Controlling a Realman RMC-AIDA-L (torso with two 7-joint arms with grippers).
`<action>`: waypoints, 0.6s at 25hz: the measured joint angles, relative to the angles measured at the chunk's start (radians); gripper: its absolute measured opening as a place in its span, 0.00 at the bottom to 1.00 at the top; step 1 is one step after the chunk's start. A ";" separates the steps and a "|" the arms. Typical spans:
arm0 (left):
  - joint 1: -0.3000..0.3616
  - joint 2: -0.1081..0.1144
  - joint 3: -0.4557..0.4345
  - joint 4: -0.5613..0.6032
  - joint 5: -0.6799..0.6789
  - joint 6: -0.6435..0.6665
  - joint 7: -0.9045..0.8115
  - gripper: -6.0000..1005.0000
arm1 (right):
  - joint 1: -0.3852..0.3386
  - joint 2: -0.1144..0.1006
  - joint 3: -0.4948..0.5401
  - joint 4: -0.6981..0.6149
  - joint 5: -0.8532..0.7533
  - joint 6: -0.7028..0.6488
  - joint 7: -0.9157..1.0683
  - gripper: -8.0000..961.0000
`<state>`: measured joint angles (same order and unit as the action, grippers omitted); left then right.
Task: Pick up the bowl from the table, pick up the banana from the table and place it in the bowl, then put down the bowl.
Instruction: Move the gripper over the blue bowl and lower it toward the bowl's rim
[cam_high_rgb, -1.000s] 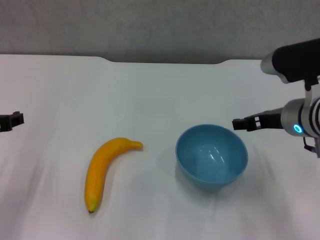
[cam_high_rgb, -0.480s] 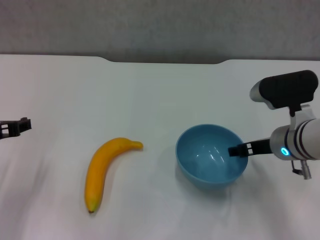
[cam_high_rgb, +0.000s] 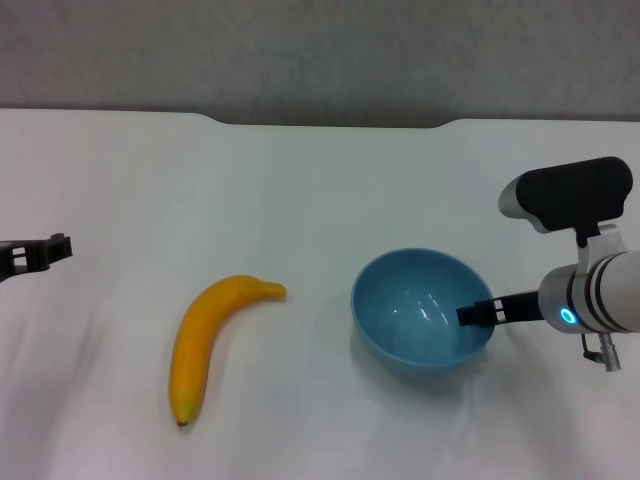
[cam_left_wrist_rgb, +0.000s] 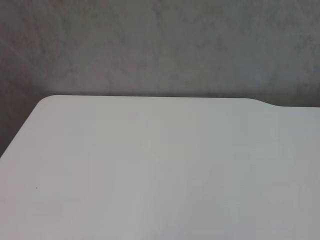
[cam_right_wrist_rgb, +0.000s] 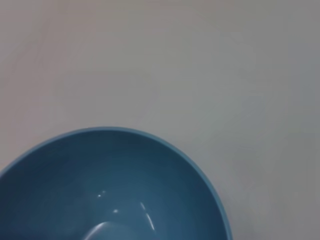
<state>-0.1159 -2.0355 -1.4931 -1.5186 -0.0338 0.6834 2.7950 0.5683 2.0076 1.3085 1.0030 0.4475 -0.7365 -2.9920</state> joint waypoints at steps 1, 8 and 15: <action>0.000 0.000 0.000 0.000 0.000 0.000 0.000 0.90 | 0.000 0.000 0.000 -0.002 0.000 0.002 0.000 0.75; 0.004 0.000 0.001 0.001 0.000 -0.001 0.000 0.90 | 0.001 0.000 -0.010 -0.021 -0.001 0.033 -0.004 0.73; 0.000 0.000 0.001 0.001 0.000 -0.001 0.000 0.90 | 0.007 -0.001 -0.011 -0.046 -0.004 0.042 -0.004 0.71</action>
<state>-0.1155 -2.0355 -1.4925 -1.5180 -0.0337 0.6825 2.7949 0.5757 2.0064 1.2975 0.9566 0.4434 -0.6947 -2.9959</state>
